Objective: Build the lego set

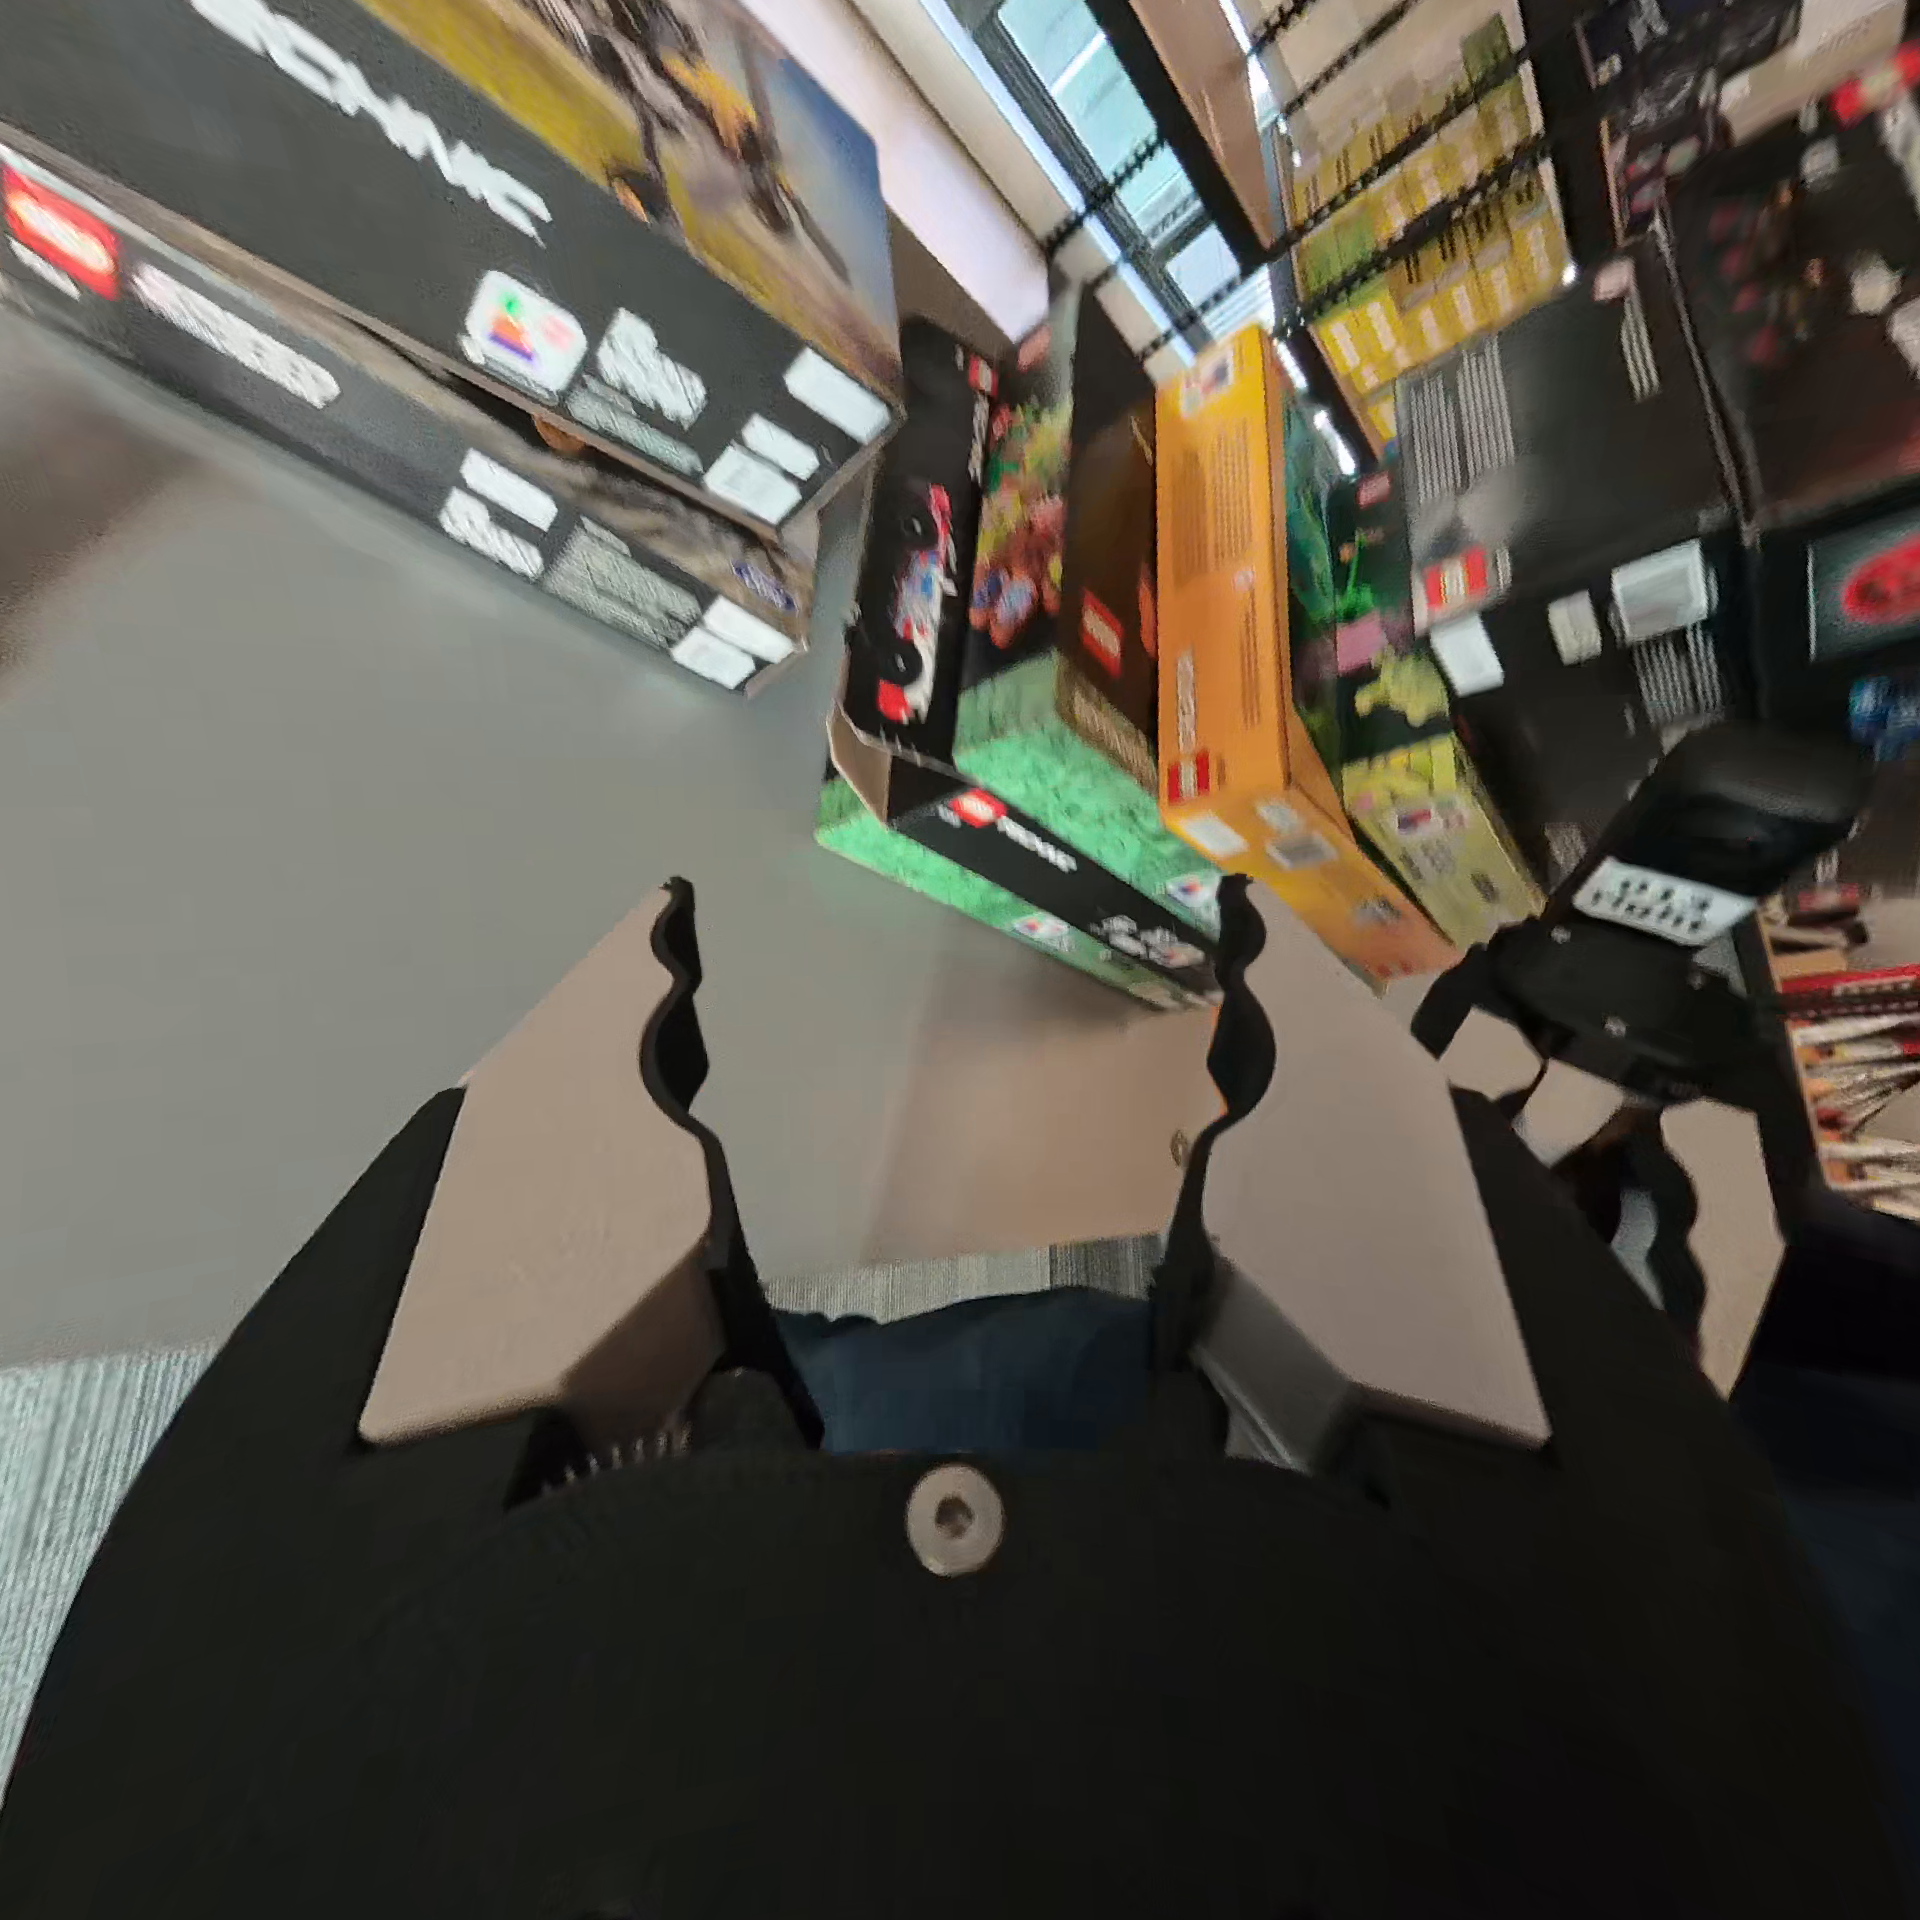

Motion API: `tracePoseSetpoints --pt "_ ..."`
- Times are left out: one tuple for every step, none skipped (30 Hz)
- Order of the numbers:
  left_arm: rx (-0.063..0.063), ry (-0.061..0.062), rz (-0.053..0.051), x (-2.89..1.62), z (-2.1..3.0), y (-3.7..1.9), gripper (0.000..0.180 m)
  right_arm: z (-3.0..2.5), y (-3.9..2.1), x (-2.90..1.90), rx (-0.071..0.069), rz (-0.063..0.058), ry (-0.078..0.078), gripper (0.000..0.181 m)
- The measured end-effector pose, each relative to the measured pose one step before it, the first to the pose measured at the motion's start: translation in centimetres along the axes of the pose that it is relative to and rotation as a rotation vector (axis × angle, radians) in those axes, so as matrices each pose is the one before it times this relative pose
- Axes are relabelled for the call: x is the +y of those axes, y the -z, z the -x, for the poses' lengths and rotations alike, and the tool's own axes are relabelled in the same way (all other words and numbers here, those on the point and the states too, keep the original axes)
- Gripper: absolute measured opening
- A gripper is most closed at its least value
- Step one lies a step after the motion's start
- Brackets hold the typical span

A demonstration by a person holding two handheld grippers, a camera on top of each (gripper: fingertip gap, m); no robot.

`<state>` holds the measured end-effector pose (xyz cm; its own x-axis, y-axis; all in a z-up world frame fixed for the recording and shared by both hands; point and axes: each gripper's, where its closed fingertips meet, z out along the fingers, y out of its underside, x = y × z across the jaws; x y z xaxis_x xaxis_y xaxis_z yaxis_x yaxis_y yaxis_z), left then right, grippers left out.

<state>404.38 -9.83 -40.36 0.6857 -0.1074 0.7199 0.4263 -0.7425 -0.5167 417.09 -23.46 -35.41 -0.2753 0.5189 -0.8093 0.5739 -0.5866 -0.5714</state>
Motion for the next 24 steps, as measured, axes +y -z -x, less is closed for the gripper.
tracePoseSetpoints --pt "0.0127 0.0134 -0.0107 -1.809 0.498 -0.401 0.099 -0.660 0.014 -0.551 0.0017 0.0122 0.0024 0.061" --pt "0.0112 0.0175 -0.0181 -1.946 0.482 -0.386 0.102 -0.816 0.012 -0.600 0.0163 0.0078 0.0048 0.063" --pt "0.0042 0.0113 -0.0218 -1.948 0.521 -0.359 0.103 -0.909 -0.015 -0.532 0.0297 0.0124 0.0146 0.066" --pt "0.0010 0.0033 -0.0194 -1.846 0.536 -0.414 0.107 -0.812 -0.075 -0.496 0.0314 0.0151 0.0203 0.068" --pt "-0.0049 -0.0028 -0.0097 -1.608 0.577 -0.499 0.110 -1.007 -0.102 -0.551 0.0503 0.0141 0.0215 0.073" --pt "-0.0076 -0.0070 0.0039 -1.320 0.623 -0.594 0.113 -1.263 -0.123 -0.748 0.0711 0.0038 0.0153 0.081" --pt "-0.0034 -0.0053 0.0107 -1.135 0.610 -0.652 0.115 -0.924 -0.167 -1.036 0.0482 -0.0143 0.0102 0.089" --pt "0.0051 -0.0029 0.0106 -1.053 0.558 -0.676 0.116 -0.803 -0.189 -1.295 0.0361 -0.0305 0.0054 0.093" --pt "0.0066 -0.0021 0.0103 -0.981 0.625 -0.692 0.116 -1.231 -0.191 -1.413 0.0557 -0.0362 -0.0056 0.093" --pt "0.0030 -0.0038 0.0098 -0.940 0.775 -0.709 0.117 -1.533 -0.213 -1.571 0.0666 -0.0463 -0.0137 0.095" --pt "0.0032 -0.0020 0.0084 -0.875 0.885 -0.720 0.117 -1.511 -0.310 -1.767 0.0589 -0.0594 -0.0107 0.101" --pt "0.0054 0.0021 0.0113 -0.796 0.966 -0.771 0.116 -1.807 -0.407 -1.686 0.0738 -0.0516 -0.0062 0.116" --pt "0.0019 0.0021 0.0157 -0.714 1.085 -0.822 0.117 -2.124 -0.499 -1.384 0.0885 -0.0280 -0.0018 0.124" --pt "-0.0028 0.0013 0.0173 -0.710 1.231 -0.826 0.118 -2.505 -0.587 -1.146 0.1051 -0.0128 -0.0037 0.131" --pt "-0.0009 0.0037 0.0159 -0.738 1.226 -0.811 0.119 -2.579 -0.687 -1.178 0.1058 -0.0185 -0.0093 0.140" --pt "0.0076 0.0073 0.0158 -0.768 1.076 -0.786 0.120 -2.621 -0.777 -1.041 0.1036 -0.0167 -0.0266 0.145" --pt "0.0082 0.0116 0.0213 -0.692 1.088 -0.741 0.121 -2.448 -0.846 -0.871 0.0939 -0.0038 -0.0531 0.149" --pt "-0.0002 0.0080 0.0233 -0.649 1.207 -0.661 0.122 -1.943 -0.867 -0.846 0.0678 -0.0002 -0.0643 0.151" --pt "-0.0047 0.0051 0.0236 -0.574 1.223 -0.596 0.122 -1.504 -0.845 -0.960 0.0438 -0.0152 -0.0642 0.153" --pt "0.0036 0.0158 0.0232 -0.493 1.082 -0.559 0.122 -1.371 -0.851 -0.830 0.0383 -0.0176 -0.0560 0.152" --pt "0.0078 0.0168 0.0221 -0.463 0.919 -0.533 0.121 -1.487 -0.967 -0.400 0.0481 0.0022 -0.0440 0.151" --pt "0.0047 0.0066 0.0262 -0.359 0.796 -0.562 0.121 -1.469 -1.069 -0.102 0.0509 0.0140 -0.0248 0.151" --pt "0.0130 -0.0007 0.0315 -0.203 0.512 -0.593 0.118 -1.405 -1.169 0.271 0.0498 0.0302 -0.0170 0.151" --pt "0.0206 -0.0047 0.0404 0.040 0.254 -0.625 0.113 -1.007 -1.153 0.523 0.0247 0.0421 -0.0429 0.149"
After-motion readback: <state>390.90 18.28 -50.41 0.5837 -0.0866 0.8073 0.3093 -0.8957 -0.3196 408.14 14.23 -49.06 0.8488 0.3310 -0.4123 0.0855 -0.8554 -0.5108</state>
